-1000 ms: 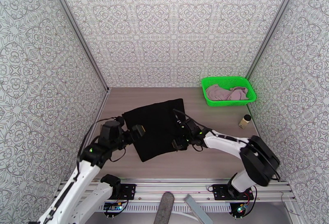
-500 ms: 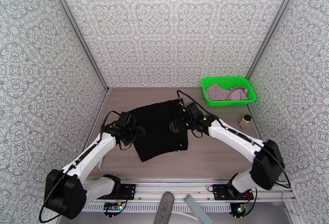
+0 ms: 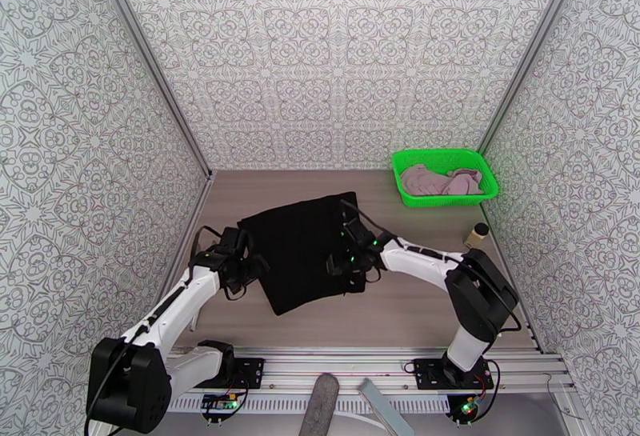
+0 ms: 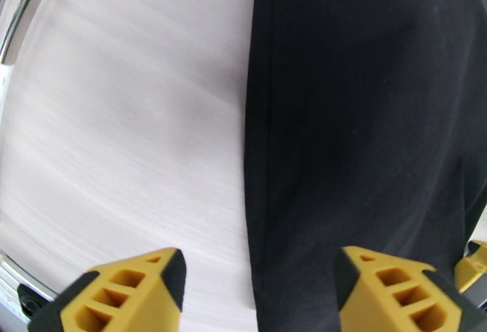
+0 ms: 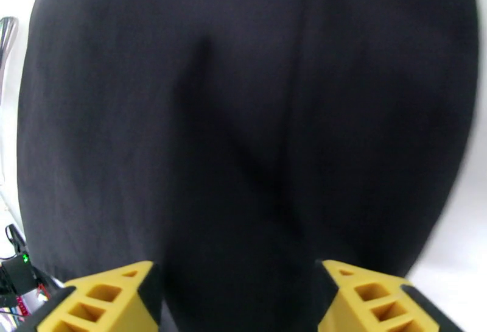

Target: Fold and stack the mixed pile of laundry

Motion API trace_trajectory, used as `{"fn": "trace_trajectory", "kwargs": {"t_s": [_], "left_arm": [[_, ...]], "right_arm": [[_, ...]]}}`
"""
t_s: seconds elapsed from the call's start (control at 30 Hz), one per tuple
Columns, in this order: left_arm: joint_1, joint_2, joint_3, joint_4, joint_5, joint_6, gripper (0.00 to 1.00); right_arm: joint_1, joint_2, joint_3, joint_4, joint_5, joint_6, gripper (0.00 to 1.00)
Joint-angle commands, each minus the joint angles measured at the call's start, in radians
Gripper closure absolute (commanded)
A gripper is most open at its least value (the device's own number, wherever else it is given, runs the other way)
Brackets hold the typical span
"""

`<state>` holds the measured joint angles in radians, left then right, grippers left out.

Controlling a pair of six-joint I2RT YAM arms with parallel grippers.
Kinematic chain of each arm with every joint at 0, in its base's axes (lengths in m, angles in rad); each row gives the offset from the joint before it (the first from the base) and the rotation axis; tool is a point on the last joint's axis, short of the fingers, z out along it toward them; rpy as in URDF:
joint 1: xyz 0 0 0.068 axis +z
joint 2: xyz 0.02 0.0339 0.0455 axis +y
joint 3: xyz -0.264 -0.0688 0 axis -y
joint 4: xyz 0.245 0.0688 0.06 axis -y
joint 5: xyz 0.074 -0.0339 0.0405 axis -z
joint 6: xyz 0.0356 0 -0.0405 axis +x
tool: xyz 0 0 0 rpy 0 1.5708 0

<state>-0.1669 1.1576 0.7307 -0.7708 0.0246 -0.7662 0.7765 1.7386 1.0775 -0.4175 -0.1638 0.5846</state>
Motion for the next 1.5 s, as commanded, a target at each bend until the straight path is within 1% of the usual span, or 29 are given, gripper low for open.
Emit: {"fn": "trace_trajectory", "kwargs": {"t_s": [0.0,0.13,0.2,0.27,0.3,0.37,0.43,0.5,0.53,0.57,0.63,0.7,0.77,0.9,1.0,1.1,1.2,1.33,1.37,1.43,1.47], "left_arm": [[0.010,0.002,-0.008,0.033,0.028,-0.003,0.24],[0.010,0.005,-0.047,0.081,0.078,-0.027,0.25],[0.009,0.008,-0.076,0.106,0.095,-0.043,0.24],[0.004,0.018,-0.110,0.143,0.122,-0.061,0.23],[0.002,0.026,-0.128,0.160,0.136,-0.071,0.20],[-0.005,0.043,-0.157,0.194,0.158,-0.089,0.17],[-0.019,0.062,-0.179,0.223,0.178,-0.105,0.17],[-0.043,0.077,-0.189,0.244,0.188,-0.122,0.20],[-0.060,0.085,-0.189,0.253,0.189,-0.130,0.25],[-0.073,0.093,-0.189,0.259,0.189,-0.137,0.33],[-0.107,0.113,-0.183,0.270,0.189,-0.156,0.62],[-0.140,0.132,-0.178,0.280,0.190,-0.175,0.84],[-0.175,0.152,-0.169,0.296,0.193,-0.198,1.00],[-0.255,0.181,-0.137,0.328,0.198,-0.248,1.00],[-0.315,0.186,-0.103,0.396,0.213,-0.295,1.00],[-0.367,0.198,-0.057,0.474,0.218,-0.335,1.00],[-0.420,0.212,-0.020,0.570,0.206,-0.374,1.00],[-0.462,0.280,0.009,0.679,0.218,-0.410,1.00],[-0.469,0.296,0.017,0.680,0.247,-0.410,0.97],[-0.486,0.316,0.032,0.649,0.248,-0.405,0.68],[-0.491,0.314,0.039,0.616,0.237,-0.400,0.58]], "right_arm": [[0.037,0.030,-0.014,0.093,-0.054,0.069,0.41],[0.060,0.064,0.014,0.109,-0.084,0.075,0.49],[0.061,0.068,0.019,0.109,-0.088,0.073,0.52],[0.061,0.064,0.019,0.104,-0.087,0.070,0.52],[0.060,0.059,0.022,0.092,-0.082,0.064,0.50],[0.060,0.038,0.023,0.049,-0.046,0.045,0.42],[0.059,0.005,0.020,-0.001,0.004,0.026,0.37],[0.057,-0.028,0.016,-0.039,0.039,0.008,0.33],[0.055,-0.045,0.012,-0.060,0.055,-0.001,0.32],[0.053,-0.062,0.008,-0.076,0.069,-0.007,0.32],[0.045,-0.101,-0.002,-0.108,0.099,-0.022,0.31],[0.029,-0.140,-0.016,-0.132,0.116,-0.037,0.30],[0.008,-0.181,-0.030,-0.157,0.133,-0.057,0.28],[-0.035,-0.270,-0.058,-0.207,0.165,-0.112,0.24],[-0.042,-0.333,-0.079,-0.235,0.193,-0.173,0.21],[-0.043,-0.379,-0.105,-0.245,0.193,-0.212,0.20],[-0.042,-0.400,-0.137,-0.248,0.186,-0.203,0.20],[-0.043,-0.416,-0.185,-0.249,0.204,-0.148,0.20],[-0.043,-0.421,-0.192,-0.251,0.208,-0.135,0.19],[-0.049,-0.436,-0.209,-0.253,0.211,-0.099,0.19],[-0.051,-0.444,-0.213,-0.253,0.211,-0.087,0.19]]}}
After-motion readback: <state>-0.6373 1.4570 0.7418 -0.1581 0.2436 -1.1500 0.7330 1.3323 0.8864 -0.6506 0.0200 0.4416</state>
